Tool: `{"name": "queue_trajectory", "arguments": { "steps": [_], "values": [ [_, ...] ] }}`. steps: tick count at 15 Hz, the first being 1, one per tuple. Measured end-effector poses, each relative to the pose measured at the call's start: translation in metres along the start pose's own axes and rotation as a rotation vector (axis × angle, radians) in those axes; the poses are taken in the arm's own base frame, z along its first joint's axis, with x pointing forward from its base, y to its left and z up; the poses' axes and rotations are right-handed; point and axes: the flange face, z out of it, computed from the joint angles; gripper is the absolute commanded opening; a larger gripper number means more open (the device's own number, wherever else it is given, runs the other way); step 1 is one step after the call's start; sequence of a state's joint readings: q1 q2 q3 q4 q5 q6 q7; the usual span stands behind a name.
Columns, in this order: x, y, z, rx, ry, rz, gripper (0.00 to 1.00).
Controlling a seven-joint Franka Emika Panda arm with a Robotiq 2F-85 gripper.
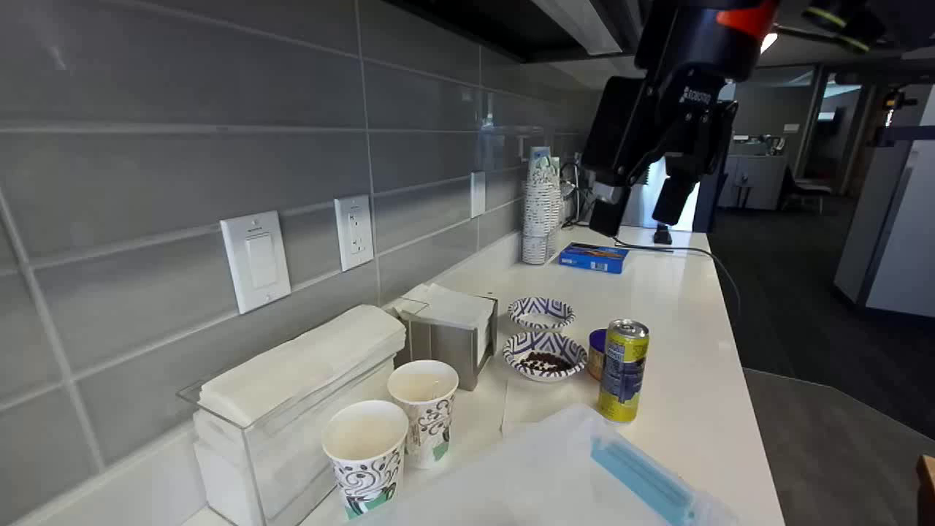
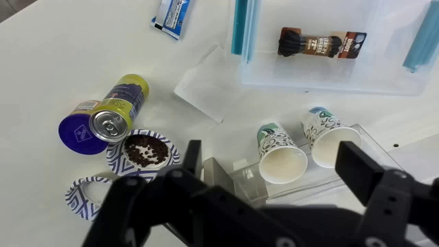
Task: Put the orange bottle on the plate to the right
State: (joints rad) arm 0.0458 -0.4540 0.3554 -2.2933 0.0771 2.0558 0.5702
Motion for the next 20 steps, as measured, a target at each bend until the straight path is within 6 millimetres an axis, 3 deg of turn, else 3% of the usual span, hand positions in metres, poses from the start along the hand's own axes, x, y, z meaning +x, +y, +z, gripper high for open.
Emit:
{"name": "queue_trajectory", "arguments": {
  "steps": [7,10,13,20],
  "values": [
    [0.0,0.0,0.0,-0.001,0.001,-0.001,1.0],
    [0.004,0.015,0.004,-0.005,-0.072,0.044,1.0],
    [0.021,0.055,0.013,0.015,-0.176,0.155,1.0],
    [0.072,0.173,0.045,0.208,-0.319,0.469,1.0]
  ]
}}
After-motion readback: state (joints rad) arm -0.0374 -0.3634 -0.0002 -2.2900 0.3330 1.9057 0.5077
